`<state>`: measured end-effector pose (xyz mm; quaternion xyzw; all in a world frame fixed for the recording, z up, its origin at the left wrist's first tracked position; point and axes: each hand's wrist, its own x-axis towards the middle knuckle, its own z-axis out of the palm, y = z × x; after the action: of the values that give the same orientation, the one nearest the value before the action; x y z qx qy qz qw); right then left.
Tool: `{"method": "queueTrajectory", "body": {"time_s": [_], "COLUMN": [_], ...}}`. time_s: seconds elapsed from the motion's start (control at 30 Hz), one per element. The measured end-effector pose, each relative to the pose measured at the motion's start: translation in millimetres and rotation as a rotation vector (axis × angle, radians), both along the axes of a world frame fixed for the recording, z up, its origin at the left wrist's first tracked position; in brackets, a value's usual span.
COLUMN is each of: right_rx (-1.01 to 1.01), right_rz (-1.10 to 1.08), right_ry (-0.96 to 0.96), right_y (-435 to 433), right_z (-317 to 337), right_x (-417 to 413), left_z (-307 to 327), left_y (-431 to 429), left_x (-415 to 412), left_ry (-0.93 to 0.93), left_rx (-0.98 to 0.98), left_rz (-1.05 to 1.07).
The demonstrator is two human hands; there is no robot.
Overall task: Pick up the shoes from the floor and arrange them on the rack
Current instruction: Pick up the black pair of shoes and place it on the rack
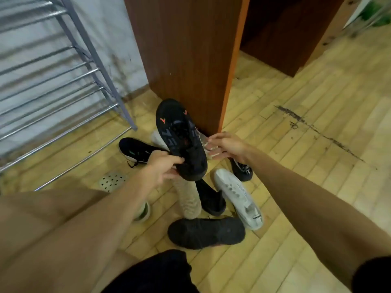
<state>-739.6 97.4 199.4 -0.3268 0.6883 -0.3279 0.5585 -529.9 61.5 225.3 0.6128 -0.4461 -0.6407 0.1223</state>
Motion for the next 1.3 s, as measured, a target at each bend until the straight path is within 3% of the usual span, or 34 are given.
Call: {"method": "queueTrajectory", "body": {"time_s": [0.23, 0.67, 0.8, 1.0, 1.3], "right_rx": [0.270, 0.528, 0.612, 0.548, 0.394], "right_rz": [-0.165, 0.401, 0.427, 0.381, 0.309], "right_ry": [0.144, 0.734, 0.742, 0.612, 0.931], "right_y": [75.0, 38.4, 40.1, 40.8, 44.0], "right_z": [-95.7, -193.7, -200.5, -190.1, -126.9], "right_x": [-3.4, 73.5, 63.7, 56.0, 19.2], "left_z": [-50.8, -87.7, -91.0, -85.5, -69.9], "left_y": [14.3, -16.2, -14.9, -4.4, 4.3], "left_x": [28.7, 74.8, 76.7, 73.5, 68.9], "left_ry": [-0.205, -0.417, -0.392, -0.357, -0.398], "left_rx": [0.020, 0.035, 0.064, 0.079, 0.007], "left_rz": [-0.129, 0.026, 0.070, 0.006, -0.022]}}
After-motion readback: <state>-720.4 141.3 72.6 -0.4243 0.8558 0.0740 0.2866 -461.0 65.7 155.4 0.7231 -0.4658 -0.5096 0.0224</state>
